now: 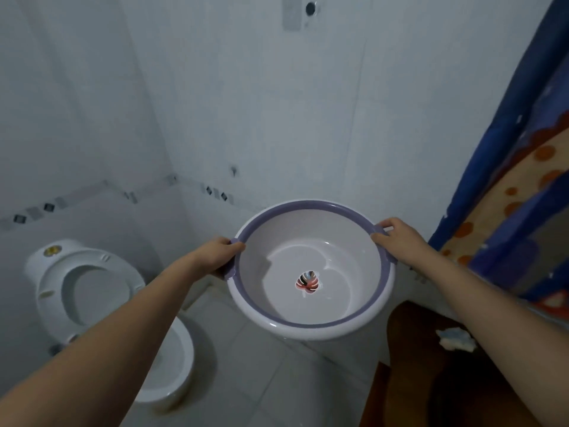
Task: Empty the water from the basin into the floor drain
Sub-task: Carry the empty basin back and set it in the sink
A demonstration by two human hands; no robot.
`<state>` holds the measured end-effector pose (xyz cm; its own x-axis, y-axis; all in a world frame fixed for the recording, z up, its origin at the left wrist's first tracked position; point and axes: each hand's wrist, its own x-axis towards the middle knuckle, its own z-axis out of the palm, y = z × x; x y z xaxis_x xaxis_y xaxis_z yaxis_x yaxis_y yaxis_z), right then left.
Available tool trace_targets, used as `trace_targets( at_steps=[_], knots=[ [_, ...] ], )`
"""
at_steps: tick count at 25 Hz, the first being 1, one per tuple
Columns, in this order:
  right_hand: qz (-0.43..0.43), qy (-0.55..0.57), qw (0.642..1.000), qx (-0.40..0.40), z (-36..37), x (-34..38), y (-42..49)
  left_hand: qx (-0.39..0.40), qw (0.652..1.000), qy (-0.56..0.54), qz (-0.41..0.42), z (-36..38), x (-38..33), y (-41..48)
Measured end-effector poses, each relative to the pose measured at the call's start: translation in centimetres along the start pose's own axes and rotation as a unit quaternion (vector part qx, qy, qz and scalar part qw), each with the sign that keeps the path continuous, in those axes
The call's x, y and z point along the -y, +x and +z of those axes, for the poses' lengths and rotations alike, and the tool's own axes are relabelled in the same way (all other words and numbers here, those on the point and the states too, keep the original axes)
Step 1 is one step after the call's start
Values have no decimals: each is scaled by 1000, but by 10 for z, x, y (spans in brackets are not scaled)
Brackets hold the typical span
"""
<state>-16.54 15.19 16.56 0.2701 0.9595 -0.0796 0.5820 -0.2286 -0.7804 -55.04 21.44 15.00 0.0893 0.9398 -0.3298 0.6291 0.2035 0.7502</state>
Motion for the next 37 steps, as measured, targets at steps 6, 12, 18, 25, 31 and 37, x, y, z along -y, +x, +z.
trace_targets(
  at_steps=[6, 12, 18, 25, 31, 37],
  knots=[
    [15, 8, 1000, -19, -42, 10, -6, -11, 999, 34, 26, 2, -47, -4],
    [34, 57, 995, -72, -56, -47, -33, 7, 998, 40, 47, 41, -56, 4],
    [105, 91, 985, -99, -66, -157, -83, 77, 993, 64, 67, 139, -59, 8],
    [233, 63, 961, -133, -79, -280, -160, 169, 977, 95, 91, 284, -57, -7],
    [354, 114, 912, -173, -81, -363, -213, 213, 961, 126, 123, 378, -82, -30],
    [435, 93, 884, -144, -84, -421, -222, 256, 955, 122, 90, 444, -99, -38]
  ],
)
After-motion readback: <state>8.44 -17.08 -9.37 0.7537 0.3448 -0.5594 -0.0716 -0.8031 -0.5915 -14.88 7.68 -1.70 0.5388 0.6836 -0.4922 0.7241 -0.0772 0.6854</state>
